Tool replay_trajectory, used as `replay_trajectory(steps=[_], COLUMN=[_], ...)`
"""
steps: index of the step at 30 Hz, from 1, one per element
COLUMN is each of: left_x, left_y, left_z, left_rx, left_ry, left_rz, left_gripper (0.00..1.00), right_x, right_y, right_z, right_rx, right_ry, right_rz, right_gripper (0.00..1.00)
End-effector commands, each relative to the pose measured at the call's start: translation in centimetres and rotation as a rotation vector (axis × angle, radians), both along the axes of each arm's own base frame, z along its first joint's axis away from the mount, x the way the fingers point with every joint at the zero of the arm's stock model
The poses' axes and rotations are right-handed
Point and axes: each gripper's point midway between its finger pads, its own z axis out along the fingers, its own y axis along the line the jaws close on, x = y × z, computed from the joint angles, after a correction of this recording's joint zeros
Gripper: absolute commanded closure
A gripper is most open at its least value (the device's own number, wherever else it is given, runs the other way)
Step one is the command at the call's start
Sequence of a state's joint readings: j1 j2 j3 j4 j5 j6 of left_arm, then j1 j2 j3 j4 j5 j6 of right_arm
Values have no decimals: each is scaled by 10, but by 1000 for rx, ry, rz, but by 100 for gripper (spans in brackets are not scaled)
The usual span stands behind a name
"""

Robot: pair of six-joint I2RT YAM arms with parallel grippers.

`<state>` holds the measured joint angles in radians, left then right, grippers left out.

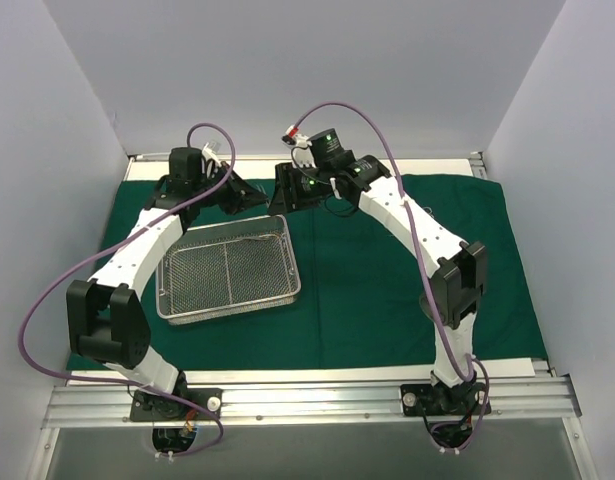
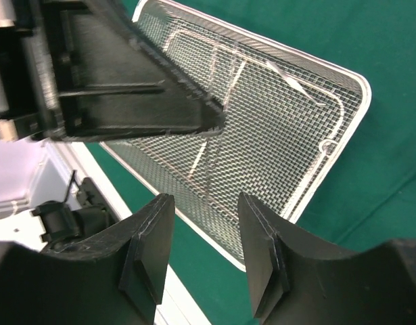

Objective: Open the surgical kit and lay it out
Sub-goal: Place the medical item in the surgical kit.

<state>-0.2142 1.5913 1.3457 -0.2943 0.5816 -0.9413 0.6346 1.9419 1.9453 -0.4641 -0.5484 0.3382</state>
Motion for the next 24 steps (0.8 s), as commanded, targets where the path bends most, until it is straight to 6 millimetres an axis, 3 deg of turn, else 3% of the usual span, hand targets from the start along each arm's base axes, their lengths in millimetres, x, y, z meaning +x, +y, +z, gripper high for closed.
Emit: replay_trajectory(steps=[1,11,13,14,15,17,18,21,24], left_x=[-8,-12,-12,-12,-13,-16,-19,-26,-34], left_y=[-3,-14,-15,-16,-16,-15,-12,3,21], left_z=[26,27,27,27,26,23,20,7,0], left_rx=[-38,-49,-50,-50,-48,-29,-10,64,115], left_ry=[-68,-74,-75,-78,-78,-95,-91,-125,-186], left_rz=[-19,-44,-49,-56,-61,-80,-85,-117,-170], left_gripper=[98,98,98,98,98,86,67,42,32], right_x=[6,8,9,8,7,5,3,-5,-10], right_y=[2,9,10,10,8,4,0,-16,-30], right_z=[-2,-16,-17,-17,-18,-17,-24,-31,-41], right_rx=[-48,-76,-77,-78,-87,-97,-112,-127,-148], right_ry=[-39,-25,-25,-24,-23,-29,-23,-22,-13], right_rz=[-12,-6,-7,-6,-5,-3,-2,-7,2], right_gripper=[58,67,79,95,100,100,100,100,100])
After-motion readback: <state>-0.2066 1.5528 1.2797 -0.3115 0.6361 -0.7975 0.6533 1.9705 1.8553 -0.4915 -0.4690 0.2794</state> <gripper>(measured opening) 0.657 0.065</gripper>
